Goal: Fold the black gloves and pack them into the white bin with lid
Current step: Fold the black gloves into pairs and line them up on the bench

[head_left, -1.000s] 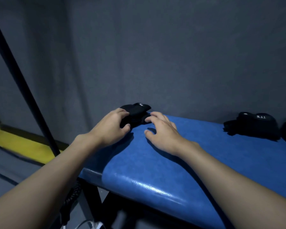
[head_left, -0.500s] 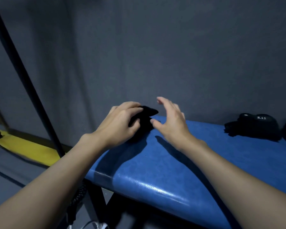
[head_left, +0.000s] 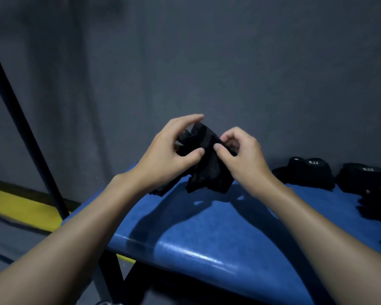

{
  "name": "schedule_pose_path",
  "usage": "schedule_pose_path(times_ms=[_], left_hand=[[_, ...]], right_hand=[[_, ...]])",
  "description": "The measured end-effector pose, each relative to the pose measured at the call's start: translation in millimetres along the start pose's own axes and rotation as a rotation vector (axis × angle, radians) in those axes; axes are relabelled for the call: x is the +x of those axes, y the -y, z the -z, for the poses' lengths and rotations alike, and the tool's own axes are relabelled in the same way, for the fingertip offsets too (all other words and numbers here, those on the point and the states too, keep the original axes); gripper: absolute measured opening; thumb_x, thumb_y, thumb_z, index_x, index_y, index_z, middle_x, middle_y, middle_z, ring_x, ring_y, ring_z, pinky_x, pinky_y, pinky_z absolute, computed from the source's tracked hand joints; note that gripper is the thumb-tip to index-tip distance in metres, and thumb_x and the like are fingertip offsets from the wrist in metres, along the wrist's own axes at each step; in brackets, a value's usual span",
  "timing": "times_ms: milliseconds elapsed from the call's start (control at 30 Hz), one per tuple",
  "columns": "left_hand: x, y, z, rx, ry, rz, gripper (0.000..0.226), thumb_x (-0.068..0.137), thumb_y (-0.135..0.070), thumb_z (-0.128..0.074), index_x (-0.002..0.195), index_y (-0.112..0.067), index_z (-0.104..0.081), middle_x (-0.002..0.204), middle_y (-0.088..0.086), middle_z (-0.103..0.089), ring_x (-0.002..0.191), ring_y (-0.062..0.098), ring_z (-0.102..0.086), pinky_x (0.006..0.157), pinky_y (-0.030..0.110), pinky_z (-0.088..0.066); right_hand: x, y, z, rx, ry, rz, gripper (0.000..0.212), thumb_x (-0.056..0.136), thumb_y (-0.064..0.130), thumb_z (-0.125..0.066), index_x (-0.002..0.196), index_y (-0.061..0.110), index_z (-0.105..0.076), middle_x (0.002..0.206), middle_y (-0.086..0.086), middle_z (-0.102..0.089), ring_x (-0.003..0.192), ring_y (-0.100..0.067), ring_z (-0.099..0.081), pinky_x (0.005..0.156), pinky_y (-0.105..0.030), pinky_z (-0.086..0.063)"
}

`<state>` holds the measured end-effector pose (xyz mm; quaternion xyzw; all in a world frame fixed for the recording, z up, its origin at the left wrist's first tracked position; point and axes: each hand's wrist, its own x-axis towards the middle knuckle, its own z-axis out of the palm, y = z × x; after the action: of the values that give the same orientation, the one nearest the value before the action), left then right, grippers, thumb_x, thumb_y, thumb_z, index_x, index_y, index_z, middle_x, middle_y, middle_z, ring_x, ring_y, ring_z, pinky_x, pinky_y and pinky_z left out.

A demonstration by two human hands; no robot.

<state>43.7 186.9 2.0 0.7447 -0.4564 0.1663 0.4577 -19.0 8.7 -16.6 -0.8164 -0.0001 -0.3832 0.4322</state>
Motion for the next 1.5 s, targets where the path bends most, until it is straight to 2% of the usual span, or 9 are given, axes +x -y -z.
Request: schedule_pose_path(times_ms=[133,233,333,500,800,933,1133,1300,1500], left_hand=[[-5,-1,-13,-0.203,0.059,0.275,0.094,0.083,-0.027,-0.078,0.153,-0.037,-0.017,0.122,-0.015,-0.06,0.12,-0.001,-0.055,0.101,0.019,-0.043],[-10,5,-25,-0.314,0.041,0.425,0.098,0.07,-0.043,-0.082,0.149,-0.043,-0.024,0.114,-0.005,-0.064,0.107,0.014,-0.066,0.101,0.04,-0.052],[-17,4,-36,-0.405,0.013,0.52,0.085,0.078,-0.028,-0.082,0.147,-0.033,-0.033,0.09,-0.002,-0.056,0.085,0.017,-0.065,0.091,0.039,-0.057],[-29,-8,-51,-0.456,0.108,0.517,0.078,0.087,-0.015,-0.074,0.144,-0.041,-0.028,0.072,0.004,-0.055,0.069,0.015,-0.055,0.076,0.031,-0.048],[-35,-19,-68,-0.331,0.065,0.504,0.047,0.092,-0.001,-0.064,0.127,-0.025,-0.043,0.078,0.011,-0.052,0.055,0.002,-0.058,0.05,0.012,-0.049],[-37,-6,-75,0.018,0.198,0.428,0.014,0.097,-0.019,-0.06,0.109,-0.024,-0.057,0.102,0.001,-0.06,0.079,0.008,-0.056,0.066,0.015,-0.046],[-44,-6,-76,0.174,0.415,0.241,0.033,0.089,-0.042,-0.067,0.118,-0.025,-0.066,0.119,-0.009,-0.059,0.111,0.008,-0.055,0.102,0.032,-0.042],[-48,-1,-75,0.348,0.581,0.207,0.056,0.085,-0.062,-0.061,0.133,-0.034,-0.055,0.131,-0.018,-0.055,0.123,0.006,-0.05,0.11,0.041,-0.035],[-48,2,-72,0.32,0.548,0.194,0.06,0.079,-0.07,-0.055,0.129,-0.035,-0.057,0.125,-0.018,-0.057,0.118,0.004,-0.053,0.107,0.04,-0.039]], right_hand=[[-12,-4,21,0.055,-0.027,-0.085,0.015,0.089,0.018,-0.067,0.08,0.021,-0.056,0.073,0.002,-0.06,0.071,-0.013,-0.055,0.075,-0.04,-0.052],[-22,-3,36,0.097,-0.015,-0.105,0.016,0.09,0.016,-0.066,0.08,0.02,-0.055,0.075,0.0,-0.061,0.071,-0.01,-0.056,0.073,-0.036,-0.05],[-29,-1,45,0.16,0.001,-0.141,0.016,0.093,0.015,-0.063,0.081,0.017,-0.052,0.075,-0.009,-0.061,0.068,-0.014,-0.054,0.066,-0.032,-0.045],[-45,-5,52,0.094,0.081,-0.232,0.019,0.099,0.025,-0.053,0.085,0.02,-0.042,0.061,-0.008,-0.043,0.055,-0.02,-0.033,0.051,-0.031,-0.029],[-68,-22,63,-0.069,0.244,-0.405,0.023,0.096,0.028,-0.059,0.109,0.032,-0.041,0.073,-0.015,-0.059,0.049,-0.022,-0.058,0.041,-0.028,-0.046],[-74,-29,71,-0.386,0.421,-0.364,0.011,0.095,0.039,-0.055,0.096,0.028,-0.057,0.062,-0.001,-0.062,0.059,-0.026,-0.064,0.058,-0.032,-0.05],[-83,-38,74,-0.48,0.491,-0.195,0.045,0.087,0.05,-0.064,0.127,0.032,-0.055,0.122,0.015,-0.048,0.123,-0.013,-0.039,0.109,-0.042,-0.034],[-87,-33,72,-0.624,0.673,-0.206,0.068,0.088,0.061,-0.056,0.146,0.032,-0.038,0.152,0.016,-0.034,0.143,-0.01,-0.023,0.115,-0.037,-0.018],[-79,-29,69,-0.616,0.628,-0.206,0.056,0.086,0.063,-0.056,0.136,0.036,-0.049,0.14,0.019,-0.045,0.135,-0.008,-0.026,0.108,-0.038,-0.021]])
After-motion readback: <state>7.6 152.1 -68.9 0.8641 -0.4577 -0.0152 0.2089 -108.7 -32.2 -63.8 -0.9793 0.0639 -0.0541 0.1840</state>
